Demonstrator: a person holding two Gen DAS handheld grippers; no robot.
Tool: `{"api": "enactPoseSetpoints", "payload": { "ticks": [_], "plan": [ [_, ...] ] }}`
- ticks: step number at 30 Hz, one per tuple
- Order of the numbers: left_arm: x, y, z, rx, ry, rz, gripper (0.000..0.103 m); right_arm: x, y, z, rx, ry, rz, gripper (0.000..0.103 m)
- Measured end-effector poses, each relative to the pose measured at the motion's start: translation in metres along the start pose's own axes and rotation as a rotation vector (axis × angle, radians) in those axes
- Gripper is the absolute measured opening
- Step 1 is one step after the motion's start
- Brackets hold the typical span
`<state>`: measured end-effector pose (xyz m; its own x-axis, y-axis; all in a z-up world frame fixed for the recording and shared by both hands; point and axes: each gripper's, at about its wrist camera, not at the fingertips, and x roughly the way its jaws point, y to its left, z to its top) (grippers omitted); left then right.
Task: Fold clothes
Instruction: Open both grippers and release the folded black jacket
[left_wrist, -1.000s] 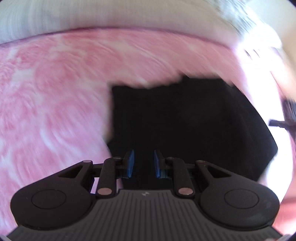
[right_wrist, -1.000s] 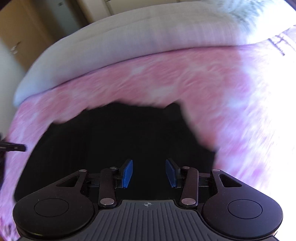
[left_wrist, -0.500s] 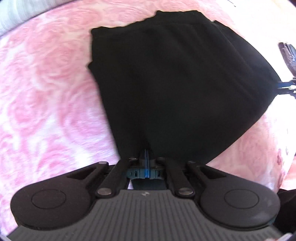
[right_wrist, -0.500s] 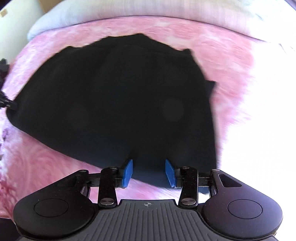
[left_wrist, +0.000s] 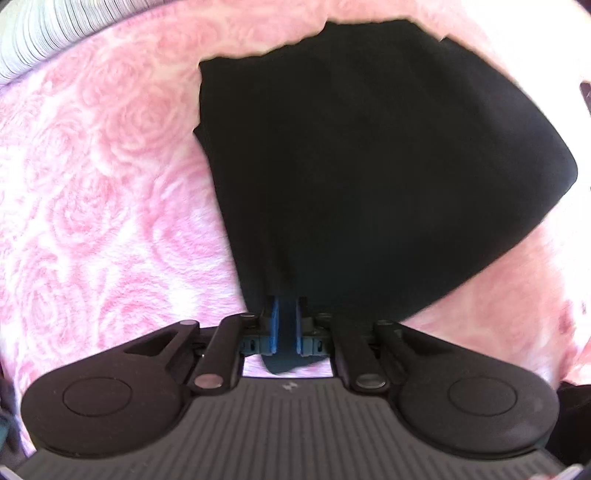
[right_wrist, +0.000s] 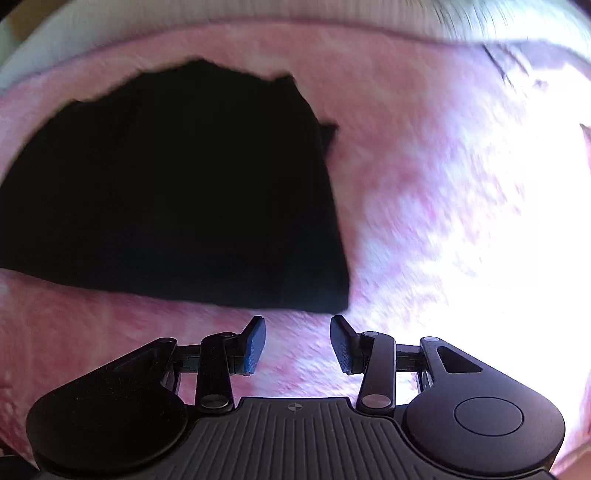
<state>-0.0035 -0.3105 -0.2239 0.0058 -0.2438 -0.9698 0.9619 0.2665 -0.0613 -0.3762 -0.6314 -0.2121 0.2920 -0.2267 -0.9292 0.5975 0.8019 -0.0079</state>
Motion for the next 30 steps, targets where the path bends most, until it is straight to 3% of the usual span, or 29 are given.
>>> {"api": "enactPoseSetpoints", "payload": {
  "ticks": [5,7,8,10,18,22,30],
  "plan": [
    [0.009,-0.035,-0.003,0.007,0.046,-0.012,0.009,0.006,0.036,0.015,-0.074,-0.05,0.126,0.043],
    [0.026,-0.047,-0.006,0.04,0.104,0.02,0.01,0.029,0.037,0.02,-0.099,-0.003,0.145,0.044],
    [0.031,-0.05,-0.007,0.041,0.125,0.033,0.01,0.044,0.04,0.022,-0.113,0.061,0.135,0.045],
    [0.024,-0.052,-0.008,0.02,0.127,0.047,0.01,0.063,0.044,0.025,-0.141,0.145,0.124,0.045],
    [-0.04,-0.047,-0.011,-0.08,0.047,0.089,0.021,0.017,0.053,0.018,-0.074,0.131,0.15,0.05],
    [-0.059,-0.052,-0.007,-0.028,0.008,0.062,0.03,-0.006,0.071,0.012,-0.019,0.119,0.156,0.053],
    [-0.073,-0.047,-0.006,0.205,-0.065,-0.002,0.038,-0.047,0.135,0.018,0.019,0.065,0.119,0.056]
  ]
}}
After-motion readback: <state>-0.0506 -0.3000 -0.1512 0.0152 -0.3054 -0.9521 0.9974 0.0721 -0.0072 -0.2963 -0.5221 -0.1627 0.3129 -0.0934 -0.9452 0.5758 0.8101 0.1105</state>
